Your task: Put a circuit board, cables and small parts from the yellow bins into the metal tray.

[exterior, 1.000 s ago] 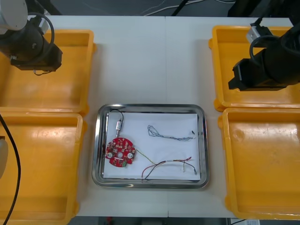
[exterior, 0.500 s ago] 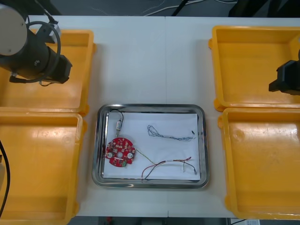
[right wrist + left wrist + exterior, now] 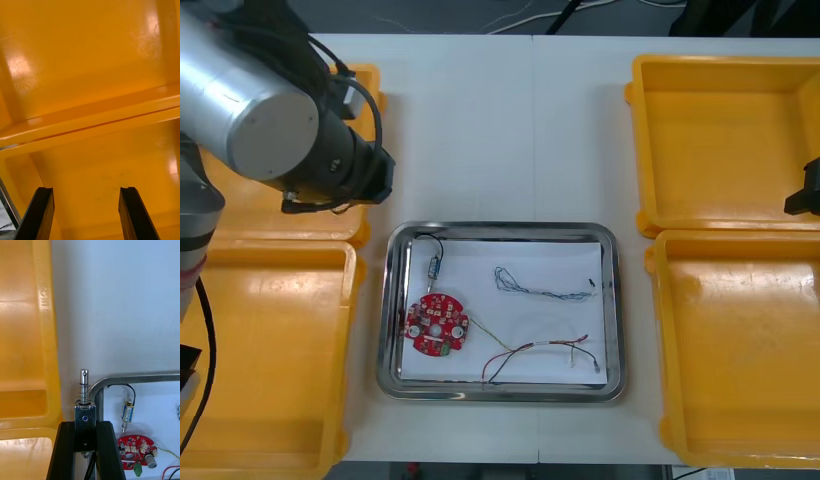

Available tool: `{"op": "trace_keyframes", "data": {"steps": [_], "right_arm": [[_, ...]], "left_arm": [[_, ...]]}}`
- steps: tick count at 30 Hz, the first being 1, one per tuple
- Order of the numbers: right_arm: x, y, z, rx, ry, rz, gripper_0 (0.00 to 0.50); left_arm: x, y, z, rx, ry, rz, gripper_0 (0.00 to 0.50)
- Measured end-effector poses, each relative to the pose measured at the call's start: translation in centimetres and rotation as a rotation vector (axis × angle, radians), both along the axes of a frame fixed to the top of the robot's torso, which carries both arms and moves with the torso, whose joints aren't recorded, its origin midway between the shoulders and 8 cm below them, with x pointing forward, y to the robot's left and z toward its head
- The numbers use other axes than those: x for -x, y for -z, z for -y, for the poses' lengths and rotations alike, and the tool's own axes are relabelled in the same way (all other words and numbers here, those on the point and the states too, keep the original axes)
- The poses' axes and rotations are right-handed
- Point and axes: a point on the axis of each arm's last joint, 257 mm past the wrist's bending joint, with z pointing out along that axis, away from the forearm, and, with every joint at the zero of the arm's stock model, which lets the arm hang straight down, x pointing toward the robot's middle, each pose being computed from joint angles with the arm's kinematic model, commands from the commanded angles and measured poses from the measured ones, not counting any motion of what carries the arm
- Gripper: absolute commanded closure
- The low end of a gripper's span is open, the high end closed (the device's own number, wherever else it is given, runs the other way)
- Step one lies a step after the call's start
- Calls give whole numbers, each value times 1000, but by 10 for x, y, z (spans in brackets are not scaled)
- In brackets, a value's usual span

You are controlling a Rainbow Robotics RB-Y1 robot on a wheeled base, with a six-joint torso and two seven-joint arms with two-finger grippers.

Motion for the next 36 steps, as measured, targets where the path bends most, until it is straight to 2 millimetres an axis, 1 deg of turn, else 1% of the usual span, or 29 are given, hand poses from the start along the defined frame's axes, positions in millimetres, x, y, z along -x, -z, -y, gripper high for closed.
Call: {"op": "trace_keyframes", "data": {"steps": [4,8,11,18,22,28,33,36], "right_arm": [[0,8,7,-2,0,-29,0],[1,18,17,38,-70,-64,0],[3,25,23,60,-106,-86,0],[13,44,32,57,-85,-120,0],[14,50,35,59,-75,-120,0],[14,52,38,67,-61,-119,0],[13,52,32,64,-72,-109,0],[12,51,25,60,-88,-99,0]], "left_arm": [[9,12,16,-50,55,-11,500],[17,27,31,-88,82,-21,500],[19,36,43,-82,66,-18,500],[28,56,71,-27,7,-17,500],[34,67,79,-52,26,-19,500],[41,80,92,-76,72,-17,500],[38,89,99,-80,86,-8,500],[33,97,100,-83,82,-11,500]]}}
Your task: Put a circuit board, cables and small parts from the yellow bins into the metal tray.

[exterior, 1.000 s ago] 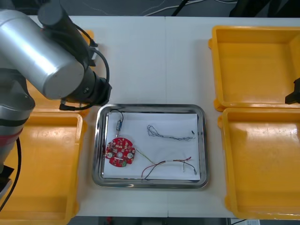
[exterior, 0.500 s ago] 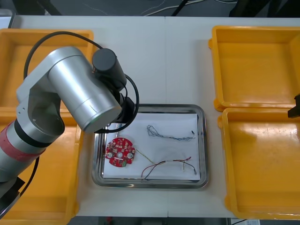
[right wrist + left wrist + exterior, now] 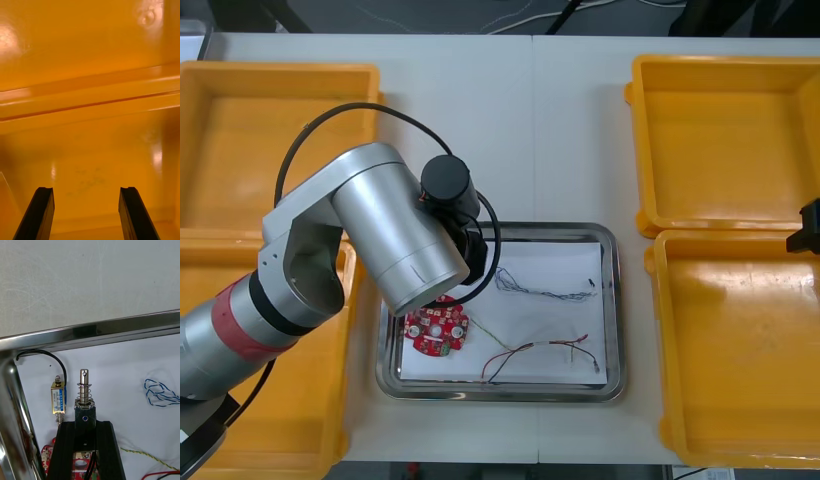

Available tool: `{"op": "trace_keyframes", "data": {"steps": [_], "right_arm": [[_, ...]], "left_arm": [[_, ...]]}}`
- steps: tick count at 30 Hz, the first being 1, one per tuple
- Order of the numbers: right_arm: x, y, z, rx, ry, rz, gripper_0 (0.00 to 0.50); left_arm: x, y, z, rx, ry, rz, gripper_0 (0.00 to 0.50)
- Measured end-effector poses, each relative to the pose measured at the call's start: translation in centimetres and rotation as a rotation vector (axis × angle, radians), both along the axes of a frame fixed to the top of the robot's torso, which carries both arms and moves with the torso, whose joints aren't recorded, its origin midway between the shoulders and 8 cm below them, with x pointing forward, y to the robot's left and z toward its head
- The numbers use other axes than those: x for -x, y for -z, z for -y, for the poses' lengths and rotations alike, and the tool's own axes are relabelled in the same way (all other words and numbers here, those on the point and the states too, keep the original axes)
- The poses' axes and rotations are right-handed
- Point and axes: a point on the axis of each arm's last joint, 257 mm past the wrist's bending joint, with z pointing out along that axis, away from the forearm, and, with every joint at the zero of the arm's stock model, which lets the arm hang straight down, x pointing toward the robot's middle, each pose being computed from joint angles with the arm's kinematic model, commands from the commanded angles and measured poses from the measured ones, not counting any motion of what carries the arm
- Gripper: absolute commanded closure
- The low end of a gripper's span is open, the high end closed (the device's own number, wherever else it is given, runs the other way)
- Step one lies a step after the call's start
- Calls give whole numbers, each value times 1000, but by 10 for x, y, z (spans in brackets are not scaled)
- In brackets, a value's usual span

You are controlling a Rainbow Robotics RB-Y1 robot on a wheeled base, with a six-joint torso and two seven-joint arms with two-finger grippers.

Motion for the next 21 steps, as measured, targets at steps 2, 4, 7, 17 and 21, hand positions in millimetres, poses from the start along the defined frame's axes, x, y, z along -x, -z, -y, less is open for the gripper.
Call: {"op": "trace_keyframes", "data": {"steps": [2,4,7,17,21], "right_arm": [[0,0,-5,2,-29,5,0],[-1,0,-10,13,-74,8,0],[-1,1,-16,13,-103,14,0],[2,3,-22,12,-117,16,0],[4,4,-20,18,-111,12,0]], "left_arm": [[-3,5,0,-2,-5,-1,500],[-6,9,0,0,-6,-2,500],[-9,15,1,0,-6,-4,500],[-8,25,0,-16,-5,-18,500],[-7,27,0,-20,-2,-21,500]]}}
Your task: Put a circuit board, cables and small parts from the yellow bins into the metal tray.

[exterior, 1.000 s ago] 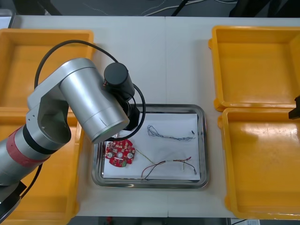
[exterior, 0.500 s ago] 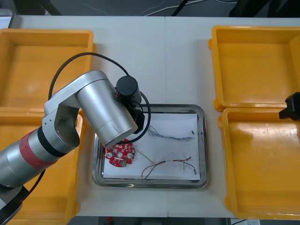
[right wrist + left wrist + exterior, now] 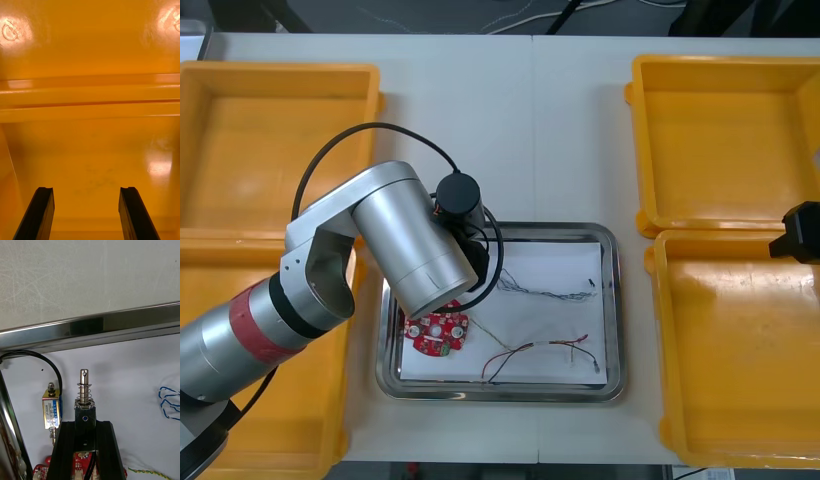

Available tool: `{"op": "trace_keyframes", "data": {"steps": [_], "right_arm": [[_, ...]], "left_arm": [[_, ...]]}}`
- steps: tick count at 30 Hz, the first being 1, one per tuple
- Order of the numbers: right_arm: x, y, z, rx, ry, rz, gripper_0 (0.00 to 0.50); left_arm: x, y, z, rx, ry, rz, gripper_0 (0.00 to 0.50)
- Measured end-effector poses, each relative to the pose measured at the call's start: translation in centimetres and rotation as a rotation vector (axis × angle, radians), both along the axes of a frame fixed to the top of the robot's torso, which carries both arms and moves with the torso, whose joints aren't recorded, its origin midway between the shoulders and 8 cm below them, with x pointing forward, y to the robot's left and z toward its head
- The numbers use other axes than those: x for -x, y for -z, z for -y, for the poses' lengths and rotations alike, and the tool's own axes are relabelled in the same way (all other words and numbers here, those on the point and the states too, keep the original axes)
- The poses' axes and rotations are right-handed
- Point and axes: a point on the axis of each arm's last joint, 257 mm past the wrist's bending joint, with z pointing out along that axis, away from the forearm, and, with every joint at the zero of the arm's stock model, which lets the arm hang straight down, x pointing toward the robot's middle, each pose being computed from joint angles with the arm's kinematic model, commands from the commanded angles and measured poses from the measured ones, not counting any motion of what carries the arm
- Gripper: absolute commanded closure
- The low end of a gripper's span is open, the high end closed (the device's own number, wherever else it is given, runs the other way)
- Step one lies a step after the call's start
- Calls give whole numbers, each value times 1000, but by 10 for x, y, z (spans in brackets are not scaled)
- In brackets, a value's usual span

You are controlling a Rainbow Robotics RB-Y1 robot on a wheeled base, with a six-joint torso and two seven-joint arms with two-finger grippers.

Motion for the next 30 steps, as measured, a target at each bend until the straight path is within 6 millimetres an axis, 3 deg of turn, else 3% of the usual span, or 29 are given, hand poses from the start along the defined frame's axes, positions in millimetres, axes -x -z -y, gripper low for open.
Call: {"op": "trace_keyframes", "data": {"steps": [10,28,30], "right_arm": [[1,1,1,4,3,-3,0],[1,1,1,4,3,-3,0],[1,1,1,4,3,-3,0]], "left_arm": [[-1,1,8,15,20,10,500],[-7,11,2,11,-1,0,500],[-7,11,3,11,-1,0,396]]}}
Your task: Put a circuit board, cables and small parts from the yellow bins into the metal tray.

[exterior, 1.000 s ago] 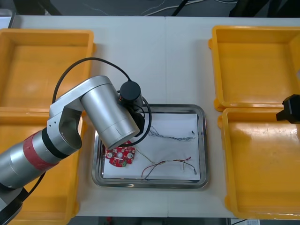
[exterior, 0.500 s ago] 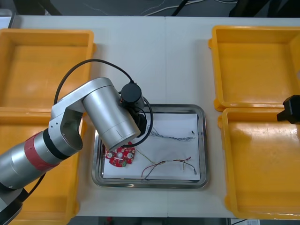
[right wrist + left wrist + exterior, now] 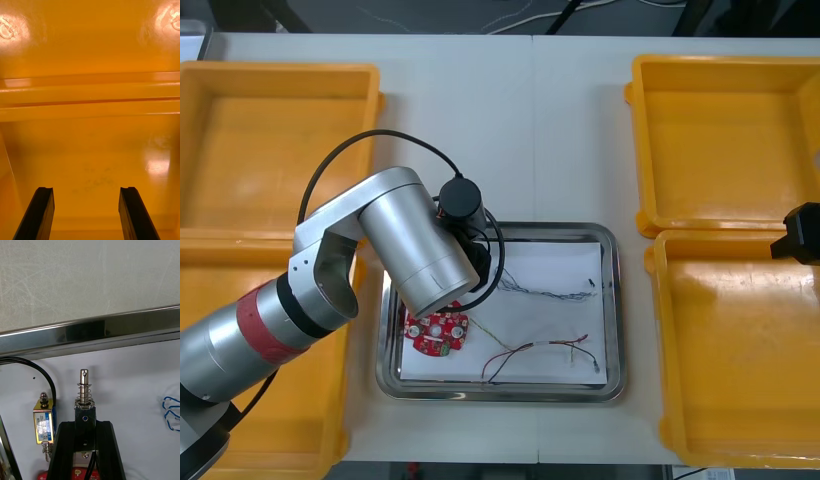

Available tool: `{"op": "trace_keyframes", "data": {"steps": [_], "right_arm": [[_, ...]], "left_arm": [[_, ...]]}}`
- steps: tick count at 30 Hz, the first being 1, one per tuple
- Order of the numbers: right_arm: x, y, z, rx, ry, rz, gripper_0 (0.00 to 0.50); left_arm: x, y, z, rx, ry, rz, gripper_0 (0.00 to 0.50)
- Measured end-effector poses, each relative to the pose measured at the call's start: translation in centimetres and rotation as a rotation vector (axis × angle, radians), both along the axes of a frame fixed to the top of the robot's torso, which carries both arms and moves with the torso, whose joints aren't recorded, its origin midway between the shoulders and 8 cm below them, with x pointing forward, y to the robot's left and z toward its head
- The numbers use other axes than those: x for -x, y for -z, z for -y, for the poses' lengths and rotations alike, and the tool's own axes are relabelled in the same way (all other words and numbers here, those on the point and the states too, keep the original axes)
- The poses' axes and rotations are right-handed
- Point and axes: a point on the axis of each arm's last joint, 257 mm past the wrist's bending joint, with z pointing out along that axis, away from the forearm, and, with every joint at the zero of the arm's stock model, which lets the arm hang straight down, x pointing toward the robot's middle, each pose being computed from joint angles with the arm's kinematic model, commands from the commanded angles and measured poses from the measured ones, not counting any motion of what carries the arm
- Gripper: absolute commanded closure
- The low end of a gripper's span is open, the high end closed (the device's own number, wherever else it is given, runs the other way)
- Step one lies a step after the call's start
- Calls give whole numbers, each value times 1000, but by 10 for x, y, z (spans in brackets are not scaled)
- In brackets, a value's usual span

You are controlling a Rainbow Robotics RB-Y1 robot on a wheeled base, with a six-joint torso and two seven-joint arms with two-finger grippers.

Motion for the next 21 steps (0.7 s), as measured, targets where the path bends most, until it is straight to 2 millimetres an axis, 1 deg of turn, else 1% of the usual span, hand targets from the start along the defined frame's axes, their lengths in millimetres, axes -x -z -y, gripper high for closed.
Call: {"op": "trace_keyframes", "data": {"steps": [1,2,3,18,21], "right_arm": [[0,0,0,0,0,0,0],[0,0,0,0,0,0,0],[0,0,0,0,0,0,0],[0,0,0,0,0,0,0],[0,0,0,0,0,0,0]], "left_arm": [[0,0,0,0,0,0,203],[0,0,0,0,0,0,42],[0,0,0,0,0,1,0],[-1,-1,2,0,0,7,0],[2,-2,-1,-11,-4,0,0]]}}
